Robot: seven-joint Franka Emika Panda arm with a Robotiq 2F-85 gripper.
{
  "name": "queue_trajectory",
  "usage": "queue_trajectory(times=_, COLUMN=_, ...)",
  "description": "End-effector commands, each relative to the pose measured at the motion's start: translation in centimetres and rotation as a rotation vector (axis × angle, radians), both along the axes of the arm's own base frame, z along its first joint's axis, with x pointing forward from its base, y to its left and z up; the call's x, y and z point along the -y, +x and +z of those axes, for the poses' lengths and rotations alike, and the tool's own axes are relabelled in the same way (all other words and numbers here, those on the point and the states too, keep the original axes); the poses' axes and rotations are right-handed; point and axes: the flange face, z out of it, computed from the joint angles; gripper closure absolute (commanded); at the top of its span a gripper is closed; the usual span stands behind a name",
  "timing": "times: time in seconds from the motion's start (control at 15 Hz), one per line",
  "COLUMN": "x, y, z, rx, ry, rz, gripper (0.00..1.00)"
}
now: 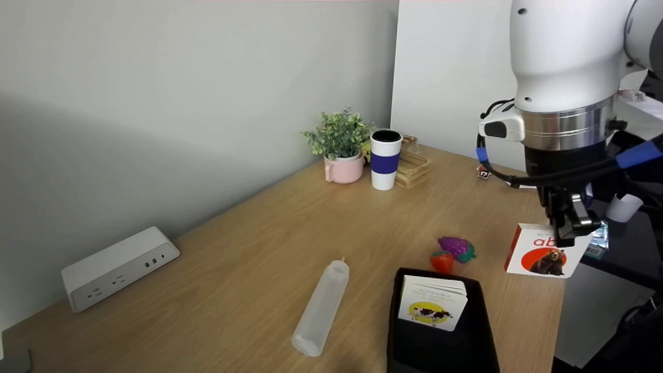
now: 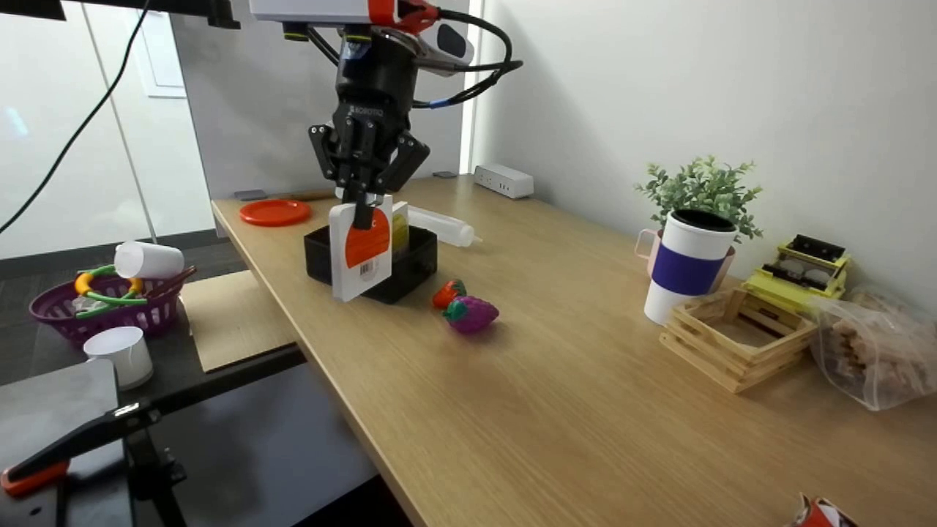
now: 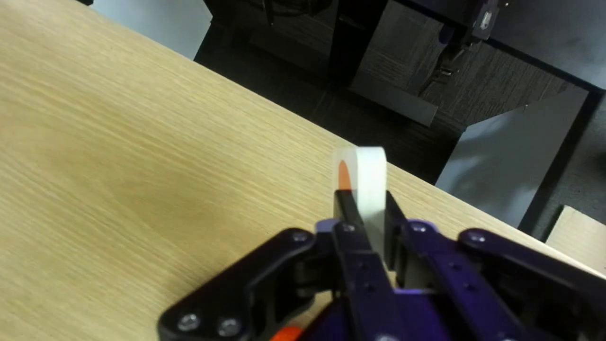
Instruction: Put the left and right books in the black box respectively
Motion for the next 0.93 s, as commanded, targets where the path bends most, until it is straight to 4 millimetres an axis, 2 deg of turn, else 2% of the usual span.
queue_trajectory(times=0.0, x=-0.9, y=0.8, z=-0.3, rx=-0.006, ry=0.045, rz=0.096, gripper=0.96)
queue_trajectory(times=0.33, x=-3.3, y=1.2, z=-0.6, rx=-0.036, ry=0.062, rz=0.205, gripper=0.96)
queue_trajectory(times=0.87, x=-8.0, y=3.1, z=-1.0, rx=-0.031, ry=0.094, rz=0.320, gripper=0.96)
